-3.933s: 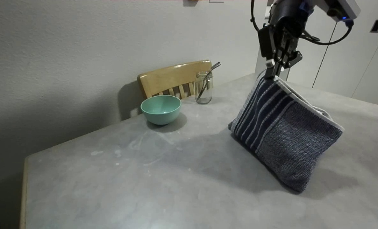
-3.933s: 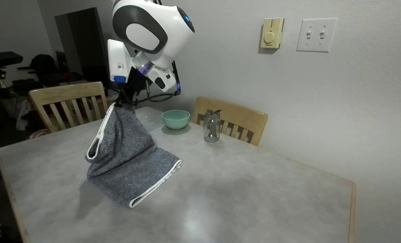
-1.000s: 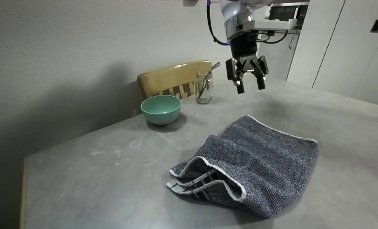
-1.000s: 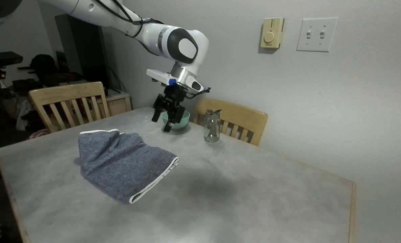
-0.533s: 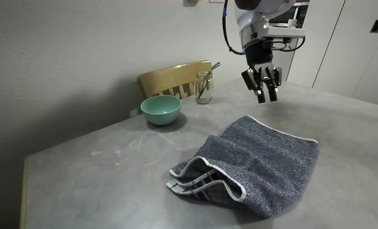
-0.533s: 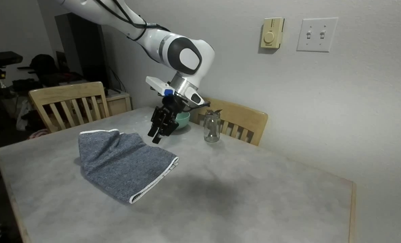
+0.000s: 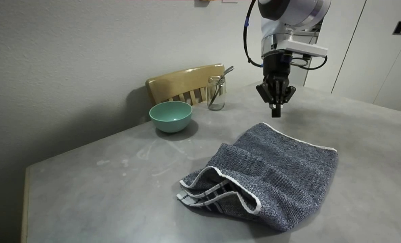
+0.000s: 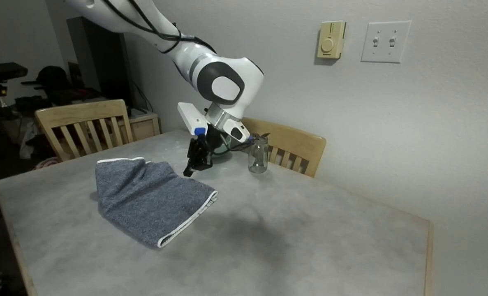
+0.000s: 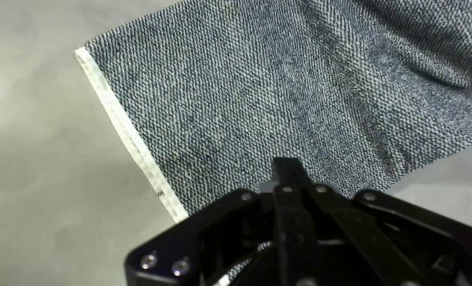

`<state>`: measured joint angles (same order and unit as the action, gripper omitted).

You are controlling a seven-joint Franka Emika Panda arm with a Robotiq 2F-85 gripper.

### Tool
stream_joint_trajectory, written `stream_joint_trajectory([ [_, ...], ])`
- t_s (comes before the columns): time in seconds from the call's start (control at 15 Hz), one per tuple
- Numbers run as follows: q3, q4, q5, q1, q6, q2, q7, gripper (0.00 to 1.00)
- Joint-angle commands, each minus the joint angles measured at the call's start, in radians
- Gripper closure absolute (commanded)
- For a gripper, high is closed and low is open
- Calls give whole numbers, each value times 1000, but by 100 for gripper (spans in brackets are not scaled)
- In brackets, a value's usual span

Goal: Unfold the towel once, fold the towel once, flip it over, unfold the towel once

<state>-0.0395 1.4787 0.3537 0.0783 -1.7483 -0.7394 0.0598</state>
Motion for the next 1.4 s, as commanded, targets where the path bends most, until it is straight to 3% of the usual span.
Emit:
stream_joint_trajectory([
  [0.0, 42, 47, 5, 20, -69, 8, -92, 100],
  [0.73, 55, -40, -129, -15, -73, -88, -131, 100],
  [1.33, 62, -103, -171, -16, -75, -166, -161, 100],
])
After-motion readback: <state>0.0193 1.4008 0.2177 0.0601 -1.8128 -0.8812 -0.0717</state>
